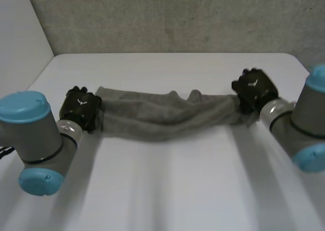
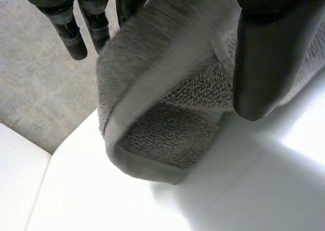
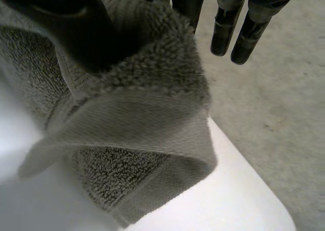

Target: Fold the towel.

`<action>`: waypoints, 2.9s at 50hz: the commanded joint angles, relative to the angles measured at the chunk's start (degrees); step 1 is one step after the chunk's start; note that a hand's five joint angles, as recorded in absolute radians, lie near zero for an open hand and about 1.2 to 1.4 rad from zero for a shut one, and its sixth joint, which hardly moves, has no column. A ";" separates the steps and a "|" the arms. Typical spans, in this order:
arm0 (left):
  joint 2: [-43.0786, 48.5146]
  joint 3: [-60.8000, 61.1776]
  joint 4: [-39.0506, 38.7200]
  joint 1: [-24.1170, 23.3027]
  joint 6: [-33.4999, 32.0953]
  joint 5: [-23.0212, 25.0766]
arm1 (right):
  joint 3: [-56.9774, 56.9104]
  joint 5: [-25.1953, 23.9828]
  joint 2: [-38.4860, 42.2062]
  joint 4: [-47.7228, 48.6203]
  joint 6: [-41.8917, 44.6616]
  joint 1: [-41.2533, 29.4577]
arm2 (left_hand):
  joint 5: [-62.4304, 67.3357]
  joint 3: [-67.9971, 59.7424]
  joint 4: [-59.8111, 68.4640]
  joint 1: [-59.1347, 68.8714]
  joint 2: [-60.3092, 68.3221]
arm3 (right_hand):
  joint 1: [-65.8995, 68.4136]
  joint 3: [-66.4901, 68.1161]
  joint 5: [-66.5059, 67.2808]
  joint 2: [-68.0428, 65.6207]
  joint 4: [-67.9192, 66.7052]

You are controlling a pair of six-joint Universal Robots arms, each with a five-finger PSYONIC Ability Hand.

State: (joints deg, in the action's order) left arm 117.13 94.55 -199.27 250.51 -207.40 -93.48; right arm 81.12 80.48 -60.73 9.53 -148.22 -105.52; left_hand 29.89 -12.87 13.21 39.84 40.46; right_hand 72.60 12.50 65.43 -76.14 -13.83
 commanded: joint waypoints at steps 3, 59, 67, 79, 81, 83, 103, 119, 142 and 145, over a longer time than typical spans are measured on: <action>0.29 0.03 0.02 -0.20 0.60 0.23 | -12.13 0.38 8.26 -12.52 -3.39 1.37 | -2.93 2.87 -3.21 -2.88 -3.50 | -46.42 -2.50 -49.24 49.96 3.83; 7.85 -5.77 -6.22 2.70 -7.47 4.17 | 10.37 -6.20 -12.30 -8.21 -5.93 5.67 | 40.11 2.87 -3.21 40.15 39.54 | -72.60 -2.50 -65.43 76.14 3.83; 8.38 -6.57 -5.34 6.04 -9.95 9.54 | 12.31 -8.85 -12.48 -8.39 -6.29 5.76 | 34.13 2.87 -3.21 34.18 33.56 | -72.60 -2.50 -65.43 76.14 3.83; -0.92 1.86 0.02 7.44 -7.23 11.21 | 13.28 -9.02 -12.39 -8.03 -6.02 5.76 | -26.14 2.87 -3.21 -26.09 -26.71 | -72.60 -2.50 -65.43 76.14 3.83; -2.24 2.65 0.20 8.06 -6.44 12.35 | 13.36 -9.02 -12.31 -7.95 -6.02 5.76 | -25.97 2.87 -3.21 -25.93 -26.54 | -72.60 -2.50 -65.43 76.14 3.83; -3.39 3.27 0.63 8.41 -5.82 13.58 | 13.63 -9.02 -12.31 -7.95 -6.02 5.76 | -25.97 2.87 -3.21 -25.93 -26.54 | -72.60 -2.50 -65.43 76.14 3.83; -2.01 6.97 -0.07 11.75 -5.38 17.19 | 14.95 -9.02 -12.40 -7.77 -5.76 5.06 | -18.42 2.87 -3.21 -18.37 -18.99 | -72.60 -2.50 -65.43 76.14 3.83; 4.86 2.22 -5.78 11.14 -5.64 16.93 | 15.12 -9.55 -12.04 -7.33 -5.76 4.97 | -16.38 2.87 -3.21 -16.34 -16.96 | -72.60 -2.50 -65.43 76.14 3.83; 9.96 -3.58 -4.38 10.79 -6.43 16.66 | 14.77 -9.55 -11.96 -7.33 -5.50 5.50 | -17.40 2.87 -3.21 -17.35 -17.97 | -72.60 -2.50 -65.43 76.14 3.83; 9.61 -2.79 -3.15 10.44 -7.22 16.66 | 14.77 -9.55 -11.96 -7.33 -5.50 5.59 | -17.39 2.87 -3.21 -17.35 -17.96 | -72.60 -2.50 -65.43 76.14 3.83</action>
State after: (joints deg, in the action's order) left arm 127.40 90.58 -204.04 261.32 -213.57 -76.84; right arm 95.85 70.93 -72.68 2.20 -153.72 -99.99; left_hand 12.93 -12.87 13.21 21.92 22.17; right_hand 5.63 12.10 3.34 -4.73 -13.58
